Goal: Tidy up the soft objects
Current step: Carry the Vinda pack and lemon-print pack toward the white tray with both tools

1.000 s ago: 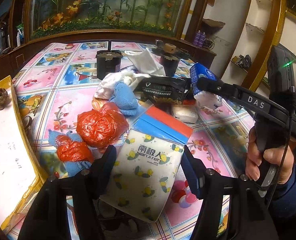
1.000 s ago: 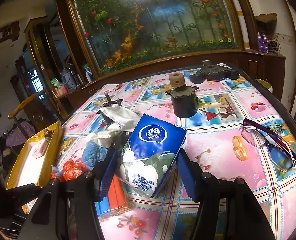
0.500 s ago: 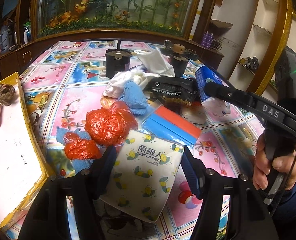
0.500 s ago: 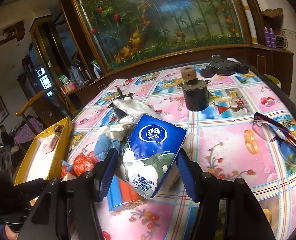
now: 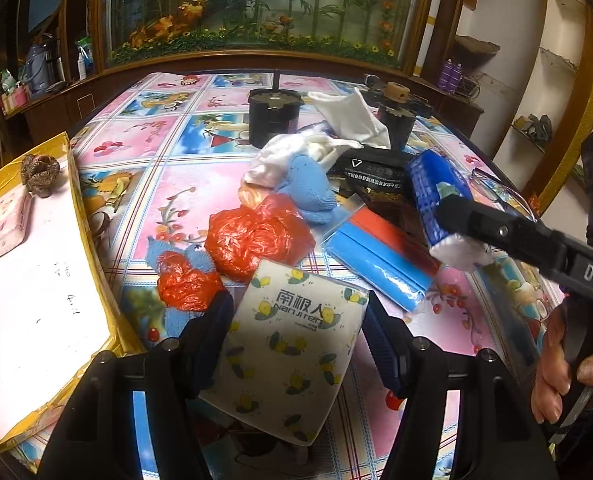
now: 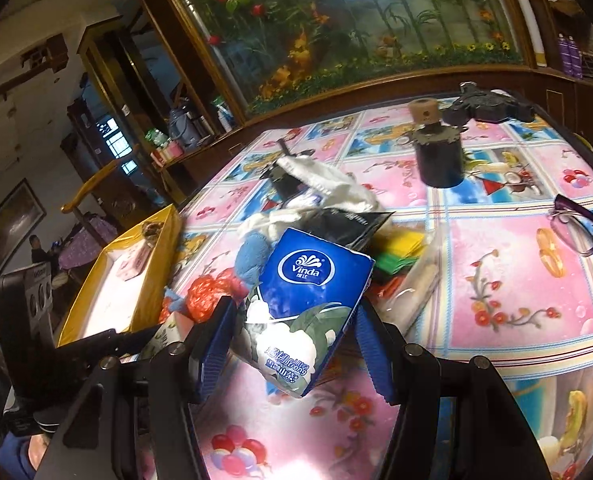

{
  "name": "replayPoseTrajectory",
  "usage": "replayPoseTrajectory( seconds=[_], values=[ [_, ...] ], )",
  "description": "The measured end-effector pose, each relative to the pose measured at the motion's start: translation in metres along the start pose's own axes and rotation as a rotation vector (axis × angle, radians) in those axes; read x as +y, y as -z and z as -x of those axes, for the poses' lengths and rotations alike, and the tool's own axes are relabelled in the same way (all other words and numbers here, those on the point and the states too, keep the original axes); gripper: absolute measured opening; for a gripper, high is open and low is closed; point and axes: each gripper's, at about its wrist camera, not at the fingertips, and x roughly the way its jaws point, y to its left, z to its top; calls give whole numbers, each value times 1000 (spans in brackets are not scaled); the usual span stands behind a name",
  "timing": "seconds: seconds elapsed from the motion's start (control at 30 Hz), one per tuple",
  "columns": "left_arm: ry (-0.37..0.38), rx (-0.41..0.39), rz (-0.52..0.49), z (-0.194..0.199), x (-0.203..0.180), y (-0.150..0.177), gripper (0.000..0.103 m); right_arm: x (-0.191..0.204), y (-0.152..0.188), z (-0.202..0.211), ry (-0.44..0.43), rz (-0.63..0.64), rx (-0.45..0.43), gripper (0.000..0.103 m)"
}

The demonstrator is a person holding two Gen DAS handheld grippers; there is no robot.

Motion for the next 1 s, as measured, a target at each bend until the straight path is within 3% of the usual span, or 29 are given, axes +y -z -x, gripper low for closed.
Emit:
replayPoseTrajectory(
  seconds=[0.27, 0.53, 0.67, 0.83, 1.0],
  values=[
    [-14, -27, 23, 5, 1, 1, 64, 6, 3, -3, -7, 17, 1, 64],
    [63, -82, 15, 16, 4, 0, 64, 15, 7, 13, 35, 40, -65, 64],
    [63, -83, -12, 24, 8, 4, 64, 26, 6, 12, 36, 9, -67, 64],
    [71, -130, 42, 57, 43, 7, 64, 66, -6, 8, 3, 66, -48, 64],
    [42, -168, 138, 96, 103, 7, 64, 115, -23, -11, -73, 132, 20, 65]
  ],
)
